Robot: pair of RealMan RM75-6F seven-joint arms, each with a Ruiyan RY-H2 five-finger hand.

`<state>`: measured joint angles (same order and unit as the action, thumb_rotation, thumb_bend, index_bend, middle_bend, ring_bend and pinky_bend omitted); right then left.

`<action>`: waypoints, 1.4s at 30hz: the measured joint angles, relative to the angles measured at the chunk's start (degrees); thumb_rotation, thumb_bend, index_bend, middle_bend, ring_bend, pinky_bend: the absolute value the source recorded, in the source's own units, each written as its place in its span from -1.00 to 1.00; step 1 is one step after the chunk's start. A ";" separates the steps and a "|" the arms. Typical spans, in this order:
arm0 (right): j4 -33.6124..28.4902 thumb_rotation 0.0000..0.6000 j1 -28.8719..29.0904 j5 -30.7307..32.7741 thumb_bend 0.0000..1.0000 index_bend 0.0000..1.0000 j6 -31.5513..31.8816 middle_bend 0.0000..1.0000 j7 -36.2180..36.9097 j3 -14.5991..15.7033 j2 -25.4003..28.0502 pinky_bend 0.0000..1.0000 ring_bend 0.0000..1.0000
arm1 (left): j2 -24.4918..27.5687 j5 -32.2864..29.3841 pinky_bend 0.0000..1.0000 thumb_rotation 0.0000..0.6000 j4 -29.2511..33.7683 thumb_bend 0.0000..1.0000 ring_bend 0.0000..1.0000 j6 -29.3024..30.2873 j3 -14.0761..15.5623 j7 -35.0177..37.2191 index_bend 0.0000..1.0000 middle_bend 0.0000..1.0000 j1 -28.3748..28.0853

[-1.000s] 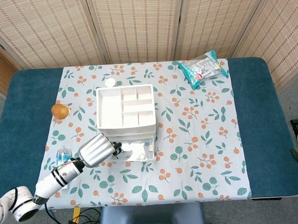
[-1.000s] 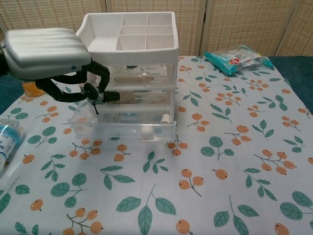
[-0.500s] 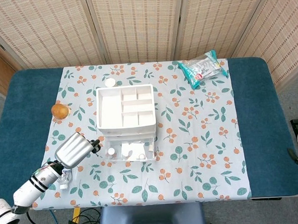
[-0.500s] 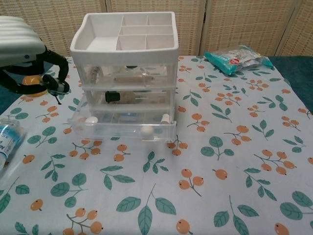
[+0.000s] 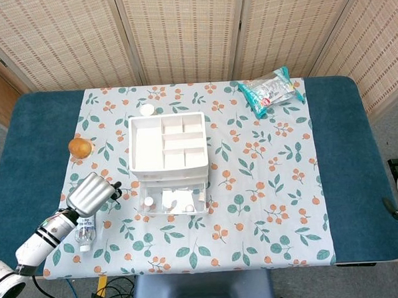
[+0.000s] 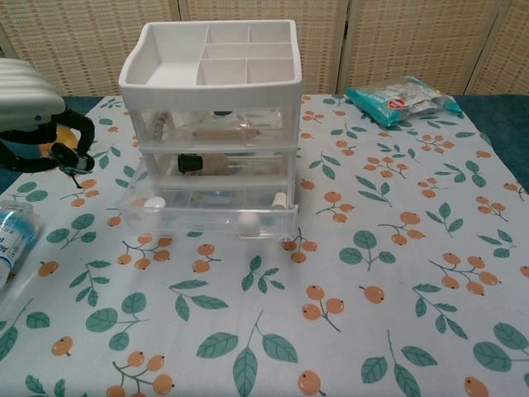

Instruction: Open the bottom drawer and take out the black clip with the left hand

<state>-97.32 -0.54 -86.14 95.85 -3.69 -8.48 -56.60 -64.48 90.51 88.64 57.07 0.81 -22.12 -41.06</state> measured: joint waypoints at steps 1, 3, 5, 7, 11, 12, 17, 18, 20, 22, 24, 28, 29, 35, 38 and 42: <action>0.05 1.00 -0.06 0.06 -0.53 -1.00 0.04 -0.74 0.04 0.01 -0.01 -0.98 -0.87 | -0.76 -0.14 1.00 1.00 -1.16 -0.07 1.00 -0.50 -0.07 0.60 0.04 0.91 -0.18; 0.20 1.00 -0.20 0.18 -0.52 -1.00 0.16 -0.74 0.10 0.06 -0.04 -0.98 -0.87 | -1.93 -0.18 1.00 1.00 -2.90 -0.07 1.00 -1.07 -0.13 1.51 0.03 0.91 -0.44; 0.24 1.00 -0.26 0.31 -0.52 -1.00 0.18 -0.74 0.14 0.06 -0.06 -0.98 -0.87 | -3.36 -0.08 1.00 1.00 -4.67 -0.07 1.00 -1.57 -0.17 2.82 0.03 0.91 -0.71; 0.26 1.00 -0.29 0.41 -0.52 -1.00 0.17 -0.74 0.14 0.04 -0.06 -0.98 -0.87 | -4.57 0.12 1.00 1.00 -6.14 -0.07 1.00 -1.95 -0.17 3.70 0.02 0.91 -0.96; 0.30 1.00 -0.29 0.49 -0.52 -1.00 0.07 -0.74 0.10 0.07 -0.14 -0.98 -0.87 | -6.56 0.42 1.00 1.00 -8.34 -0.07 1.00 -2.67 -0.03 5.59 0.01 0.91 -1.31; 0.30 1.00 -0.29 0.54 -0.52 -1.00 0.05 -0.74 0.08 0.07 -0.15 -0.98 -0.87 | -7.00 0.49 1.00 1.00 -8.80 -0.07 1.00 -2.81 0.03 6.04 0.01 0.91 -1.37; 0.26 1.00 -0.20 0.54 -0.52 -1.00 0.02 -0.74 -0.15 -0.04 -0.07 -0.98 -0.87 | -9.57 0.82 1.00 1.00 -11.50 -0.07 1.00 -3.48 0.30 7.52 -0.02 0.91 -1.70; 0.24 1.00 -0.20 0.54 -0.52 -1.00 0.02 -0.74 -0.18 -0.05 -0.04 -0.98 -0.87 | -10.03 0.84 1.00 1.00 -11.96 -0.07 1.00 -3.62 0.33 7.74 -0.03 0.91 -1.77; 0.19 1.00 -0.21 0.64 -0.53 -1.00 0.03 -0.74 -0.23 -0.10 0.02 -0.98 -0.87 | -11.01 0.85 1.00 1.00 -13.03 -0.08 1.00 -3.95 0.37 8.04 -0.08 0.90 -1.95; 0.16 1.00 -0.25 0.74 -0.53 -1.00 0.04 -0.74 -0.24 -0.11 0.07 -0.98 -0.87 | -11.85 0.70 1.00 1.00 -13.89 -0.08 1.00 -4.38 0.37 8.04 -0.14 0.90 -2.11; 0.17 1.00 -0.28 0.83 -0.53 -1.00 0.06 -0.74 -0.24 -0.14 0.12 -0.98 -0.87 | -12.15 0.41 1.00 1.00 -14.06 -0.08 1.00 -4.61 0.34 7.83 -0.21 0.90 -2.15; 0.20 1.00 -0.23 0.87 -0.53 -1.00 0.01 -0.74 -0.19 -0.19 0.13 -0.98 -0.87 | -11.97 0.03 1.00 1.00 -13.38 -0.08 1.00 -4.27 0.28 6.81 -0.26 0.89 -1.88; 0.23 1.00 -0.20 0.83 -0.53 -1.00 0.00 -0.74 -0.19 -0.22 0.13 -0.98 -0.87 | -11.83 -0.04 1.00 1.00 -13.09 -0.09 1.00 -4.09 0.27 6.67 -0.27 0.89 -1.76; 0.29 1.00 -0.10 0.66 -0.52 -1.00 0.04 -0.74 -0.02 -0.27 0.12 -0.98 -0.86 | -10.58 -0.50 1.00 1.00 -10.94 -0.09 0.99 -2.60 0.28 5.59 -0.31 0.87 -0.69; 0.34 1.00 -0.20 0.77 -0.52 -1.00 0.00 -0.74 0.01 -0.19 0.19 -0.98 -0.86 | -9.62 -0.82 1.00 1.00 -9.43 -0.09 0.91 -0.78 0.11 5.33 -0.30 0.81 0.33; 0.32 1.00 -0.20 0.96 -0.52 -1.00 -0.44 -0.74 0.16 -0.07 0.45 -0.95 -0.86 | -8.05 -1.81 1.00 1.00 -7.36 -0.09 0.72 2.95 -0.51 5.03 -0.27 0.69 2.40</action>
<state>-96.99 -0.75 -85.18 95.42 -3.53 -8.55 -56.16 -72.53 88.69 81.29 60.02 0.30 -17.09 -38.66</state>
